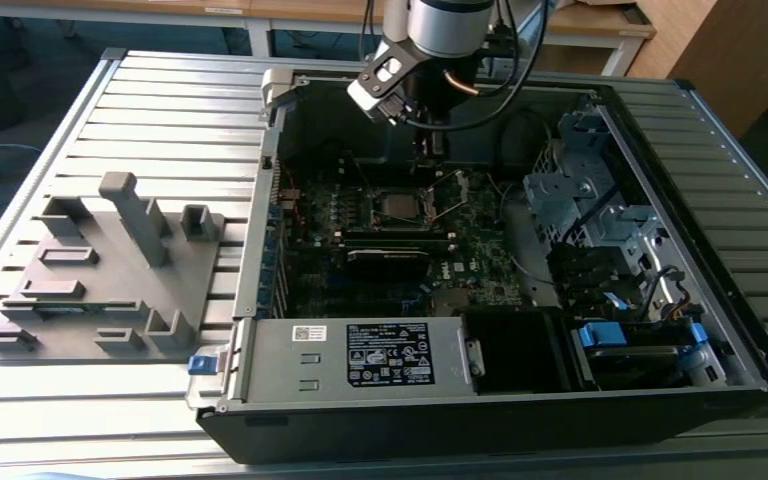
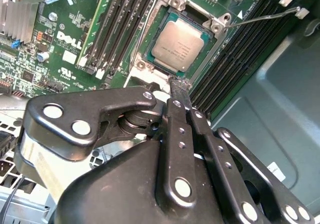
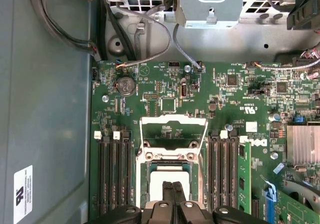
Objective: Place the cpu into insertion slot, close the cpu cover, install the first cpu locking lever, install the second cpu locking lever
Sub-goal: 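Close the cpu cover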
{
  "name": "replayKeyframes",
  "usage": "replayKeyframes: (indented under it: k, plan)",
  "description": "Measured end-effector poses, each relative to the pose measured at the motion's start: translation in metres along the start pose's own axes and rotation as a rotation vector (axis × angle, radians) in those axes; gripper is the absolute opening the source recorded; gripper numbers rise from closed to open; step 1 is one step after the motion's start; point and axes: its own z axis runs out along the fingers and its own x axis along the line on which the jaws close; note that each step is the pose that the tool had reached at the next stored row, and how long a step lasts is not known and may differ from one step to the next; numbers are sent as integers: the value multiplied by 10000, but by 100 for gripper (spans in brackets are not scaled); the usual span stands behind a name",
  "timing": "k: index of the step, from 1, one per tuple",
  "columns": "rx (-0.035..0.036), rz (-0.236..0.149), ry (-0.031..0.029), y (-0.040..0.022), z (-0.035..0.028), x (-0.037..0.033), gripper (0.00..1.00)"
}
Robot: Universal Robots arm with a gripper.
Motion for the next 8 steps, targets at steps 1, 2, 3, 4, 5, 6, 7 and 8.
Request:
replayKeyframes:
  k: [1,2,3,4,5,6,7,8]
  plan:
    - [0,2,0,0,0,0,10]
    - [0,2,0,1,0,0,10]
    - [0,1,0,2,0,0,10]
    - [0,1,0,2,0,0,10]
    - [0,1,0,3,0,0,10]
    - [0,0,0,4,0,0,10]
    - [0,0,0,4,0,0,10]
    - [-1,1,1,4,-1,1,10]
